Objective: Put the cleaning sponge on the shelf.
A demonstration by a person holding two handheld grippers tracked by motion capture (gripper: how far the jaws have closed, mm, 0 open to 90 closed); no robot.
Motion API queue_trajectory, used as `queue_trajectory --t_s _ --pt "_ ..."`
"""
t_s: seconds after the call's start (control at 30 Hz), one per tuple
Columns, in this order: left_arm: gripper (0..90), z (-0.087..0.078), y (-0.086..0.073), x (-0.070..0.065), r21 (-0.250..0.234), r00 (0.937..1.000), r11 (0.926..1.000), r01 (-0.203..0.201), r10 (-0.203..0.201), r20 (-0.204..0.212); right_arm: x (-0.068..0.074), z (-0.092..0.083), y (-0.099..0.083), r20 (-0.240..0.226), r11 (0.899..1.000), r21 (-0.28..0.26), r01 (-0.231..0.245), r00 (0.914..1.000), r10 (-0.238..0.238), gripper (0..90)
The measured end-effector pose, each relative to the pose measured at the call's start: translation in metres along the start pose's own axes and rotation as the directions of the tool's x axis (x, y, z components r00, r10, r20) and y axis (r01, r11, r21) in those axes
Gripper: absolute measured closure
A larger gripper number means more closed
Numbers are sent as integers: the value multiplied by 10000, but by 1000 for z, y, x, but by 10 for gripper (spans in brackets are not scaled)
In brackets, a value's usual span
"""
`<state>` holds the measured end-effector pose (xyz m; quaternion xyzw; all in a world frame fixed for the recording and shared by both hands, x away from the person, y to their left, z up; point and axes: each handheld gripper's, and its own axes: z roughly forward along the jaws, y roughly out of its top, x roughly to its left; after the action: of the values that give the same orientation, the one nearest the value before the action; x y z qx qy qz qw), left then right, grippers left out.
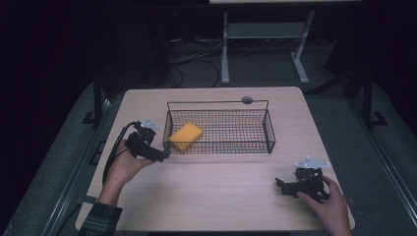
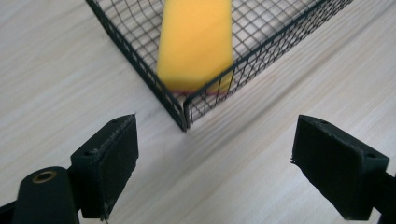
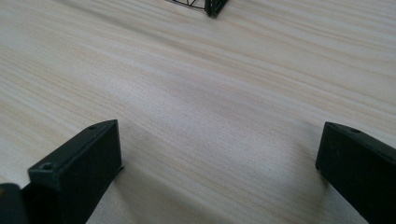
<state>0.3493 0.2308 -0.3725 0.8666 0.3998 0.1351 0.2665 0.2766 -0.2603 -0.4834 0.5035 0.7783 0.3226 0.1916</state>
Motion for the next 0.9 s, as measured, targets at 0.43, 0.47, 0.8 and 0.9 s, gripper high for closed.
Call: queue_trajectory --t_s 0.43,0.47,0.8,0.9 --pt "139 0 -42 -4 -320 9994 9994 142 -152 -305 0 0 0 19 10000 -9 -32 10000 32 0" --pt "139 -1 -46 -5 -336 9994 9993 143 -154 -323 0 0 0 19 10000 -9 -36 10000 36 0" --pt "139 4 -73 -14 -491 9984 9988 55 -83 -567 1 0 0 26 10000 -25 -39 10000 39 0" --pt "139 6 -81 -17 -514 9982 9987 38 -69 -596 1 0 0 26 10000 -26 -37 10000 37 0"
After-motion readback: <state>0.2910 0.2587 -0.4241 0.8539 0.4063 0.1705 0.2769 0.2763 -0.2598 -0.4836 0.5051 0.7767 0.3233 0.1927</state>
